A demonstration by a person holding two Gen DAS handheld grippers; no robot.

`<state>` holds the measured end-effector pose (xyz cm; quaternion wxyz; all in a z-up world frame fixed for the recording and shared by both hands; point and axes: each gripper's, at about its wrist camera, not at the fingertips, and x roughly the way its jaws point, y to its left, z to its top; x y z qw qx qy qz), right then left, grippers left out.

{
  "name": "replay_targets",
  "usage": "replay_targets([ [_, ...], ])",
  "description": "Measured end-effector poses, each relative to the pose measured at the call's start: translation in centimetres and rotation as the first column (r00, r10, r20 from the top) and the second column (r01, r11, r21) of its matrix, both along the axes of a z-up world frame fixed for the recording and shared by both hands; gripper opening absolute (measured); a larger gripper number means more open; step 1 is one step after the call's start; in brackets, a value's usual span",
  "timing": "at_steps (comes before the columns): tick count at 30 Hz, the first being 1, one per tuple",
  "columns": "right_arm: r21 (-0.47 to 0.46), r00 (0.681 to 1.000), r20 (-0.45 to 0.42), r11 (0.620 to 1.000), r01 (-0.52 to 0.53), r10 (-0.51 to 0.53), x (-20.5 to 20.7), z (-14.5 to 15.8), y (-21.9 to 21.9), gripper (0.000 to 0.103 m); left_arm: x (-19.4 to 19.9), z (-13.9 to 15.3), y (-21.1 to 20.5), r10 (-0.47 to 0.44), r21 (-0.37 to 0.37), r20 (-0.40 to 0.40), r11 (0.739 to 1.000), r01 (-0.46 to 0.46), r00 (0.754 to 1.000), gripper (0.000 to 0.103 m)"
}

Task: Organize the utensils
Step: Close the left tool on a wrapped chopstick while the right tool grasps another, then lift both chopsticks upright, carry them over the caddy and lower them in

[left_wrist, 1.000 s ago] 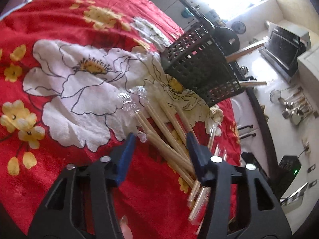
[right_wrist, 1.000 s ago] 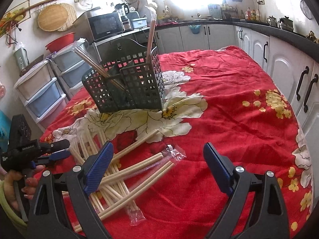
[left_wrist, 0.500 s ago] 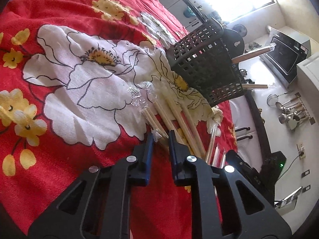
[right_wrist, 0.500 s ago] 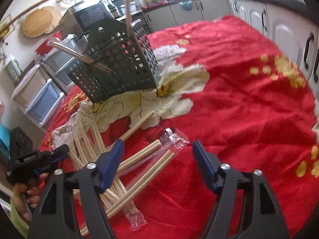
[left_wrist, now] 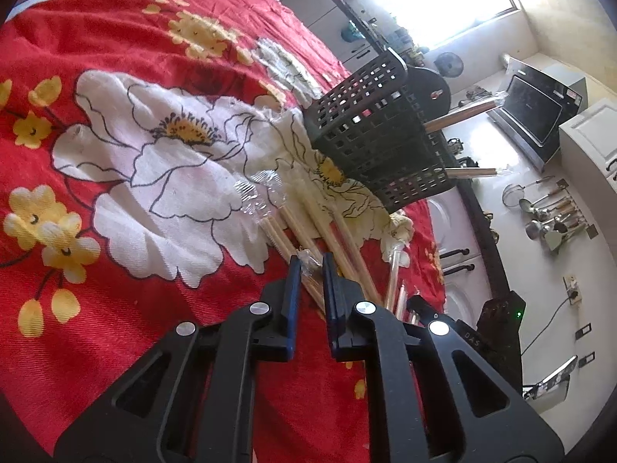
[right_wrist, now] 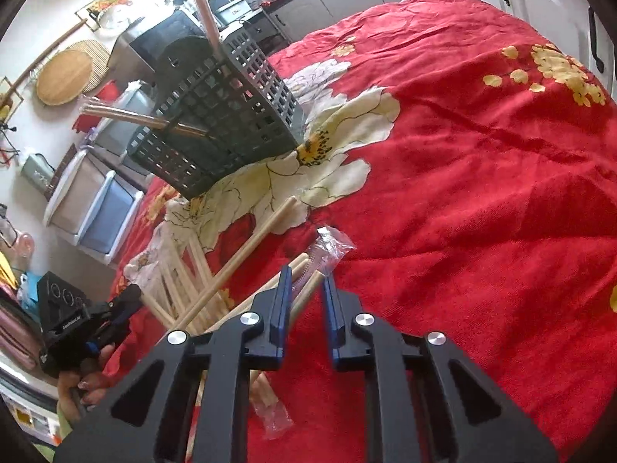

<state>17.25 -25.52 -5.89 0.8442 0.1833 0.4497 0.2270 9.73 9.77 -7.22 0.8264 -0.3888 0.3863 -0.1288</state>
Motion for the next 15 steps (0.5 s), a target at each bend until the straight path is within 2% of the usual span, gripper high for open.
replay_targets([
  [15,0.023,0.978,0.206,0.999,-0.037,0.032,-1.4,6.7,0.0,0.008,-1.1,4.3,1.6,0.061,0.055,0.146,0.996,-0.070,0.987,0.005],
])
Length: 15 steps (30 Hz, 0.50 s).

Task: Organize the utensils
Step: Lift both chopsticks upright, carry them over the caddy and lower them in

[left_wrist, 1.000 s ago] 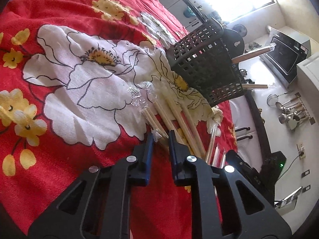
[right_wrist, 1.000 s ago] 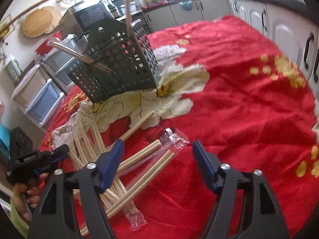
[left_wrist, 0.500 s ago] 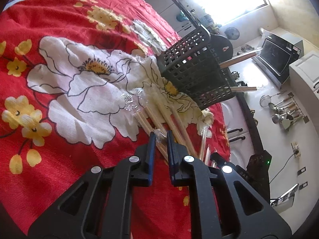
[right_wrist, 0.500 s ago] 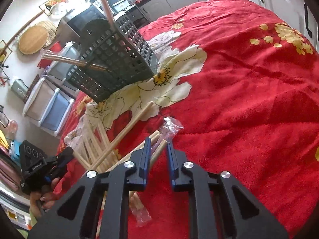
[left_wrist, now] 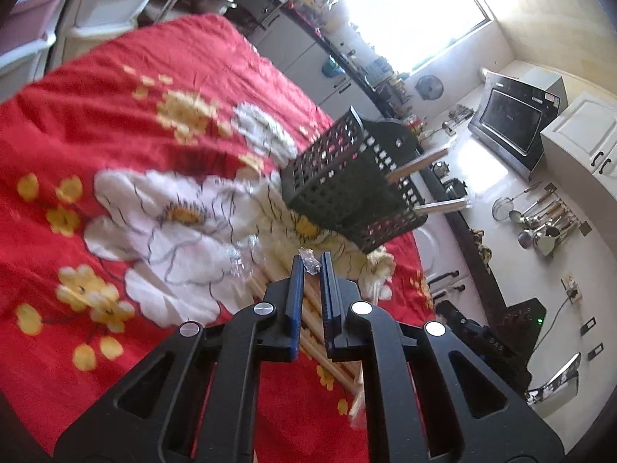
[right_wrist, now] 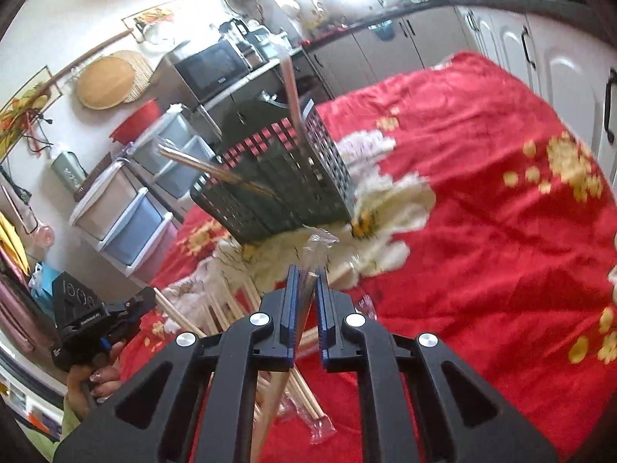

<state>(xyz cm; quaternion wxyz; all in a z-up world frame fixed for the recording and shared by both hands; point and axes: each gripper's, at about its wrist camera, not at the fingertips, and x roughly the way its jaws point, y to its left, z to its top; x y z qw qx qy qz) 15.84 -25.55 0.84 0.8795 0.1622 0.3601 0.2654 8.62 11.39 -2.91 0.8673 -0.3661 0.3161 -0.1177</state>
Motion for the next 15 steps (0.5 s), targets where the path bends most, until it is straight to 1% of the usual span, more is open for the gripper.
replay_targets([
  [8,-0.015,0.994,0.103,1.000,-0.015,0.017,-0.2,3.3,0.7,0.005,-0.3,2.9,0.9,0.044,0.050,0.075,0.998,-0.048,0.996,0.004],
  [15,-0.032,0.986,0.164,0.999,-0.035,0.039,-0.5,5.3,1.6,0.005,-0.2,5.5,0.3,0.025,0.083,0.135,0.996,-0.036,0.991,0.003],
])
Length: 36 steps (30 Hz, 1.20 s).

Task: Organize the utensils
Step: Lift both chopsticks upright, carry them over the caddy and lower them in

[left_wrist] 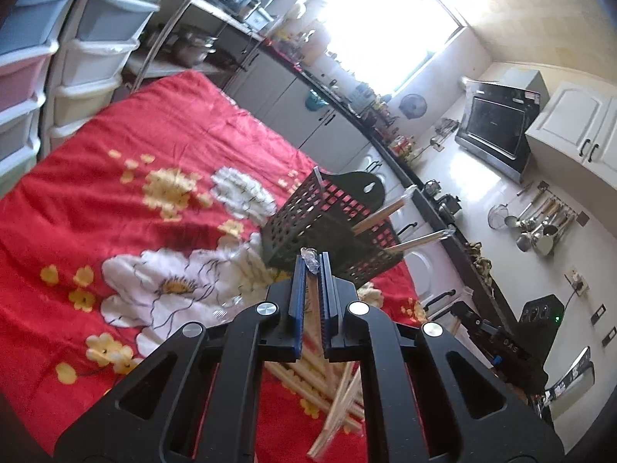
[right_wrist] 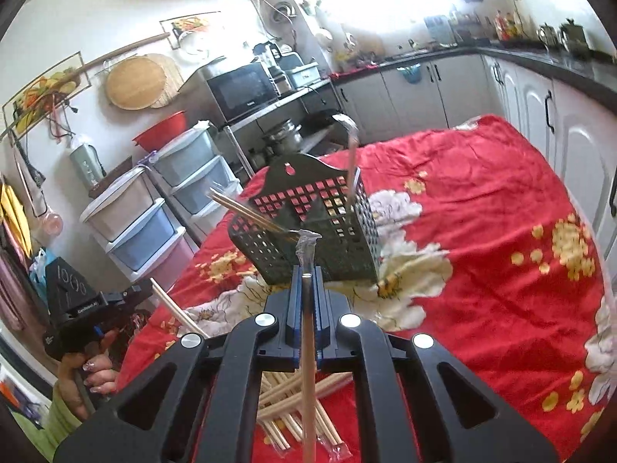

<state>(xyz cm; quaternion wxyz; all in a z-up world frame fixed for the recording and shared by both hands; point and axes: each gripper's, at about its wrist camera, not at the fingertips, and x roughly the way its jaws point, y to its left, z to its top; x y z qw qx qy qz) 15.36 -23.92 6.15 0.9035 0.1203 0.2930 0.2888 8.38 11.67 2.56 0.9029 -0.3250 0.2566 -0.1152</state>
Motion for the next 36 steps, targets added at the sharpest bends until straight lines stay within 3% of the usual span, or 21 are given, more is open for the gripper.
replay_targets([
  [23,0.002,0.980,0.201,1.000,-0.013,0.013,0.4,5.8,2.3,0.005,1.7,8.2,-2.6,-0.058,0.082,0.193,0.996,0.043,0.980,0.003],
  [36,0.021,0.958,0.288,1.000,0.008,-0.014,1.5,8.8,2.4,0.005,2.7,12.7,-2.0,-0.036,0.142,0.286,0.990,-0.005,0.958,0.003],
])
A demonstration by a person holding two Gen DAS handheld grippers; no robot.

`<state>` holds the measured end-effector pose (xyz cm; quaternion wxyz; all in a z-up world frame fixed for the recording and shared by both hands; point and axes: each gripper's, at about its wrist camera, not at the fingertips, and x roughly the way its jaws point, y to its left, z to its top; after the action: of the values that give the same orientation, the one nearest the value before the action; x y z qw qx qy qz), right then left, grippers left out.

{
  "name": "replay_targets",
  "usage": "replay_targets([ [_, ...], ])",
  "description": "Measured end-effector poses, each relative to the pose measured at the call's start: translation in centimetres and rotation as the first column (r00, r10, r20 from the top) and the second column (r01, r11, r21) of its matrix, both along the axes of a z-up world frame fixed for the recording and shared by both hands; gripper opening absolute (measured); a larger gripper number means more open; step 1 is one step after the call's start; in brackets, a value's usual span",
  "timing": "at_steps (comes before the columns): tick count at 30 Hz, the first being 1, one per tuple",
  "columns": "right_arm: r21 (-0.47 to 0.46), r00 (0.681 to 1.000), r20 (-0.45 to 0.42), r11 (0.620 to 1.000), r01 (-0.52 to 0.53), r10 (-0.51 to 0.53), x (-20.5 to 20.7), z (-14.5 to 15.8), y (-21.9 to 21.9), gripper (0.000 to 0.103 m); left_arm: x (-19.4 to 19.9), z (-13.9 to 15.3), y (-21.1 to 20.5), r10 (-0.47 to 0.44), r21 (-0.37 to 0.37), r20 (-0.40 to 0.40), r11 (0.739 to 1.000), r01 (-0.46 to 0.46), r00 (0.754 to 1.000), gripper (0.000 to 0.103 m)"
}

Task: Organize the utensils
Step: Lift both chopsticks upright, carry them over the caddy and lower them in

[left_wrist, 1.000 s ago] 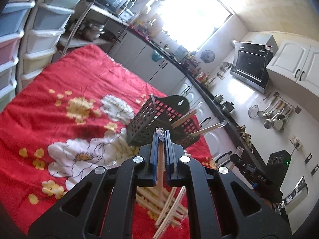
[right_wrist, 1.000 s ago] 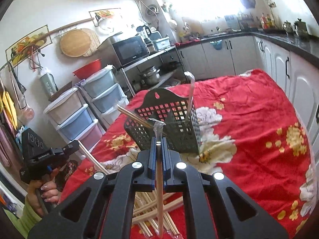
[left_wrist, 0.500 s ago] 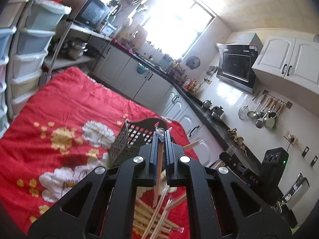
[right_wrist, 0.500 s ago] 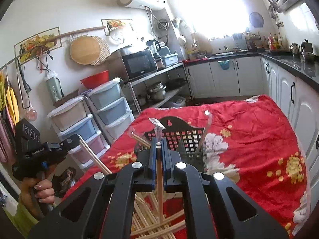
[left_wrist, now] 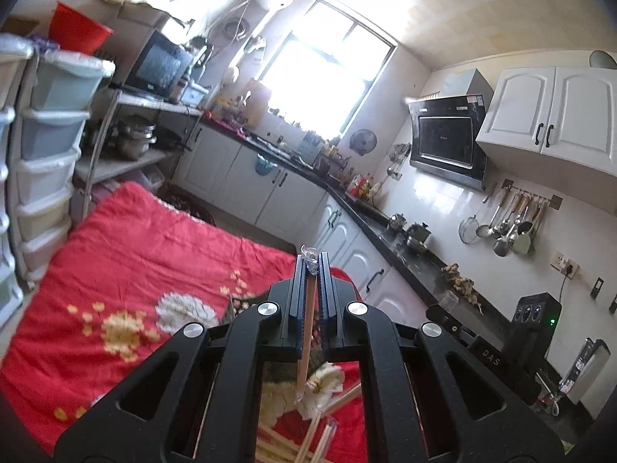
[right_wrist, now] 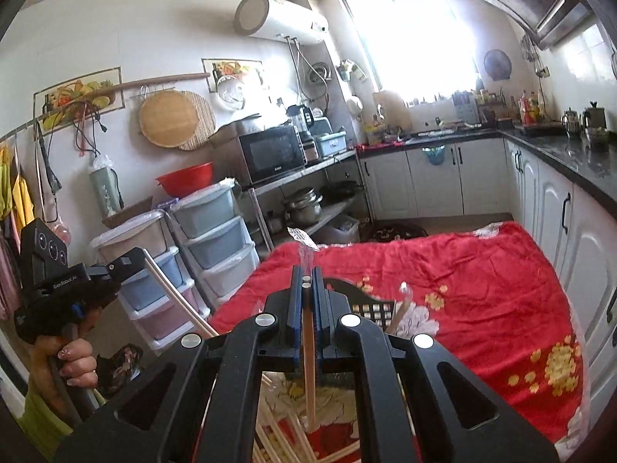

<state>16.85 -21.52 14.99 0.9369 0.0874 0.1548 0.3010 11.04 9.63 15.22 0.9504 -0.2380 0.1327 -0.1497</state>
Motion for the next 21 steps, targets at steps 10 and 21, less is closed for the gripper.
replay_targets([
  [10,0.005,0.997,0.078,1.000,0.024,-0.024,1.3,2.9,0.5,0.005,0.7,3.3,0.5,0.047,0.046,0.065,0.998,-0.050,0.997,0.003],
  [21,0.036,0.981,0.180,0.997,0.070,-0.076,2.3,6.1,0.0,0.005,2.3,5.8,-0.1,0.100,0.112,0.136,0.987,-0.115,0.986,0.003],
])
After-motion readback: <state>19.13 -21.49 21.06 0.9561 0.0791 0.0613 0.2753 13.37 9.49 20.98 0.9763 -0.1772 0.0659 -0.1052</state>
